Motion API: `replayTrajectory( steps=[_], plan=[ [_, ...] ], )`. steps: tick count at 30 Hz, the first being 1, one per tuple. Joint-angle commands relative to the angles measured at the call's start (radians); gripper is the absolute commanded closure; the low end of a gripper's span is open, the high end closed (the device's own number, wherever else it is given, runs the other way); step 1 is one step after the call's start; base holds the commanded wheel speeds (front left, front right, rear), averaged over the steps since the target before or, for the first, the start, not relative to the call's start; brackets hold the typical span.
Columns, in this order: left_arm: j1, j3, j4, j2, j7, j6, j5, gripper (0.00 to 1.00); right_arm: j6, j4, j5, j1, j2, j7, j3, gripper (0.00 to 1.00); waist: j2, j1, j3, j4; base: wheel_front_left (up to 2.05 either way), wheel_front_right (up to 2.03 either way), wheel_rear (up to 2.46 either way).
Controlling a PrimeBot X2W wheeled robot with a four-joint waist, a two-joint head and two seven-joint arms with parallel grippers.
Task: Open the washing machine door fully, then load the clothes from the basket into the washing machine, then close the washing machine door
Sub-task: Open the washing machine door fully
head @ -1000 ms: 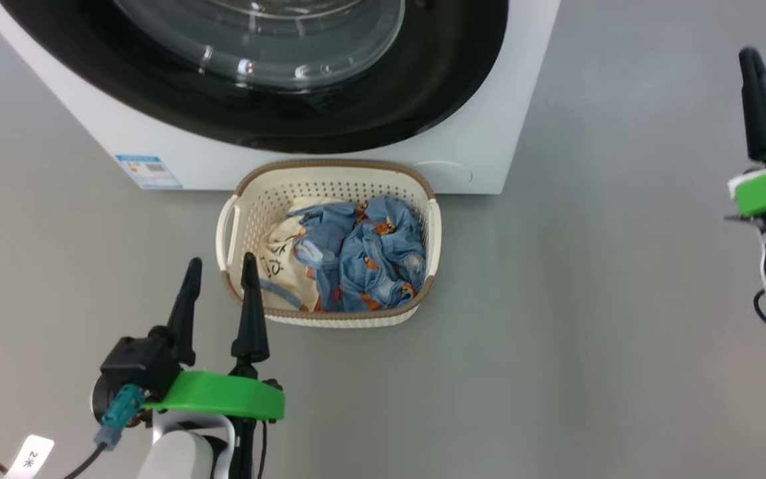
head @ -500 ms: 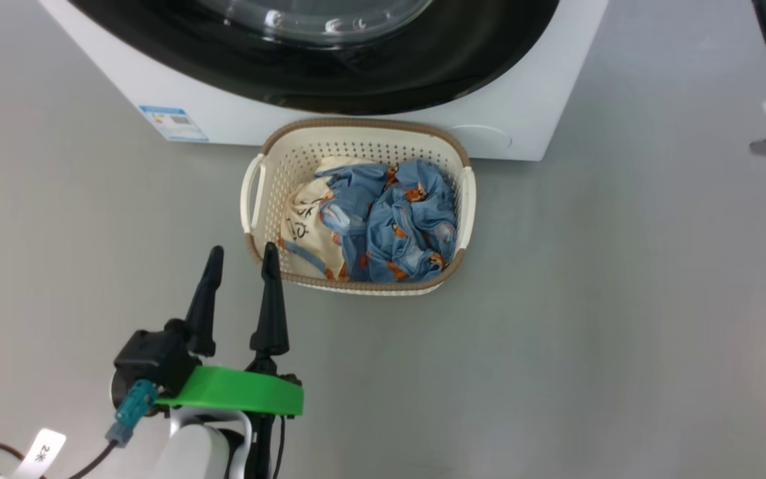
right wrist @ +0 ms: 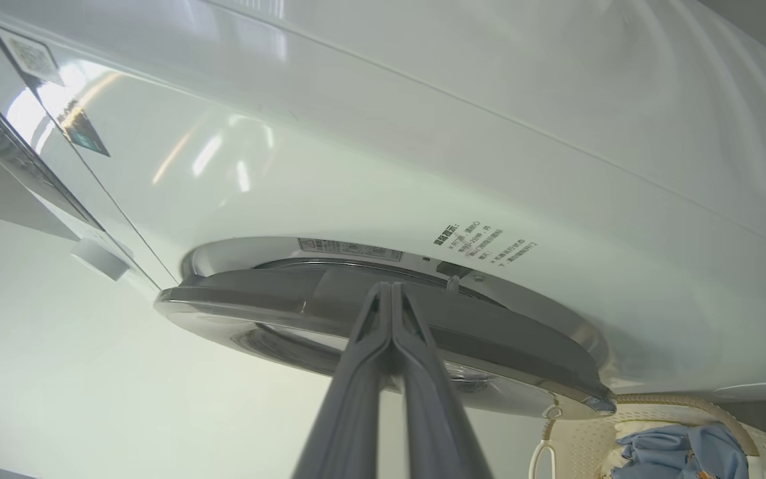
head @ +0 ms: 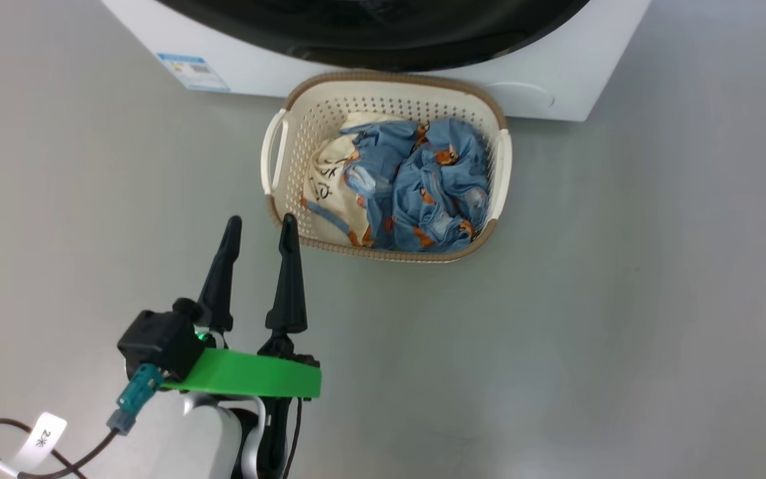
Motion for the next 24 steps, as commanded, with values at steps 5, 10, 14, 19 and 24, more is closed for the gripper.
replayTrajectory(
  steps=[5, 10, 14, 19, 24],
  plan=[
    [-0.027, 0.007, -0.058, 0.012, -0.006, 0.015, -0.011, 0.00, 0.006, 0.003, -0.014, -0.081, 0.015, 0.072, -0.019, 1.00, 0.0000, 0.0000, 0.057, 0.037, 0.00, 0.00, 0.00],
    [-0.034, -0.012, -0.084, 0.012, -0.006, 0.024, -0.020, 0.00, 0.006, 0.023, -0.007, -0.138, 0.039, 0.141, -0.031, 1.00, 0.0000, 0.0000, 0.081, 0.055, 0.00, 0.00, 0.00],
    [-0.025, -0.021, -0.094, 0.012, -0.006, 0.033, -0.034, 0.00, 0.006, 0.037, 0.003, -0.177, 0.067, 0.181, -0.043, 1.00, 0.0000, 0.0000, 0.093, 0.064, 0.00, 0.00, 0.00],
    [-0.024, -0.034, -0.101, 0.012, -0.006, 0.037, -0.045, 0.00, 0.006, 0.062, -0.022, -0.224, 0.090, 0.198, -0.043, 1.00, 0.0000, 0.0000, 0.107, 0.078, 0.00, 0.00, 0.00],
    [-0.024, -0.041, -0.109, 0.012, -0.006, 0.041, -0.052, 0.00, 0.006, 0.088, -0.045, -0.270, 0.103, 0.199, -0.050, 1.00, 0.0000, 0.0000, 0.115, 0.093, 0.00, 0.00, 0.00]
  ],
)
